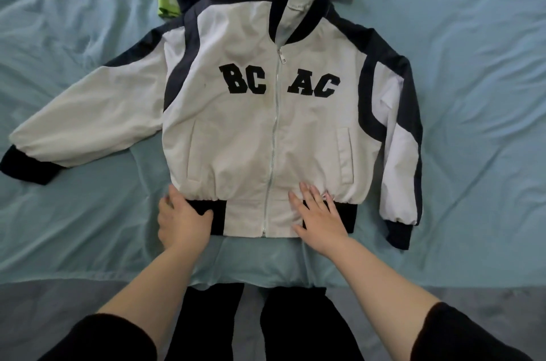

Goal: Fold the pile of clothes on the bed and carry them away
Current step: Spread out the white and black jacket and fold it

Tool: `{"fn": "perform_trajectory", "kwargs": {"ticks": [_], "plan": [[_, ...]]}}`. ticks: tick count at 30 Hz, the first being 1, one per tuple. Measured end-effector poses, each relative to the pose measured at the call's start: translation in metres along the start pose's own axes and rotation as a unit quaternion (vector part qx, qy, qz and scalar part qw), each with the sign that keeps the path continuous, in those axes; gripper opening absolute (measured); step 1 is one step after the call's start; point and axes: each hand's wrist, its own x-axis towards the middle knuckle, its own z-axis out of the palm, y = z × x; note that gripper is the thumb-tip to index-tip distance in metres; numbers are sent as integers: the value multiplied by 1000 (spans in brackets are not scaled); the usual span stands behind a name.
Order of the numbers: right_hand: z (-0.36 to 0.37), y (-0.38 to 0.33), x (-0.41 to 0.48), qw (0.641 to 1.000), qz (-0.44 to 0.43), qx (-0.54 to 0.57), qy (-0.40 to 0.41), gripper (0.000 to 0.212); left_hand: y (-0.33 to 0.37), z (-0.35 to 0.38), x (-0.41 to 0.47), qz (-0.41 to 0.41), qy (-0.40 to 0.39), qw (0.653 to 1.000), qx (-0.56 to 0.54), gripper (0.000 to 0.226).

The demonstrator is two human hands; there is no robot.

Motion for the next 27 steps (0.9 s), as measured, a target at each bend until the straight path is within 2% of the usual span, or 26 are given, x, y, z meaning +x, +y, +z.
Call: {"fn": "perform_trajectory", "kwargs": {"ticks": [1, 3, 6, 10, 13, 17, 19, 23, 24, 25, 27], "plan": [[-4, 1, -1, 1000, -6, 15, 11, 65, 6, 4, -13, 33, 23, 999, 29, 99], [-11, 4, -4, 998, -23, 18, 54, 61, 20, 20, -35, 111, 36, 990, 80, 106], [-18, 32, -19, 990, -10, -32, 137, 72, 50, 59, -65, 191, -48, 970, 145, 98], [-19, 109, -46, 978, 155, 12, 138, 98, 101, 124, -108, 294, -138, 929, 176, 84], [-20, 162, -60, 962, 212, 114, 128, 92, 128, 159, -123, 266, -174, 930, 186, 86], [-24, 214, -68, 935, 163, 249, 192, 86, 145, 176, -119, 222, -180, 931, 224, 87], [-25, 233, -71, 921, 171, 270, 221, 87, 148, 175, -120, 214, -183, 931, 231, 85], [-15, 257, -78, 890, 241, 265, 281, 90, 153, 174, -124, 188, -178, 945, 199, 82], [-8, 261, -81, 876, 261, 306, 267, 90, 156, 175, -128, 179, -169, 951, 186, 81], [-1, 264, -82, 844, 286, 385, 240, 88, 160, 176, -133, 170, -155, 958, 173, 83], [9, 270, -84, 746, 350, 537, 179, 63, 172, 179, -147, 158, -120, 969, 147, 90]]}}
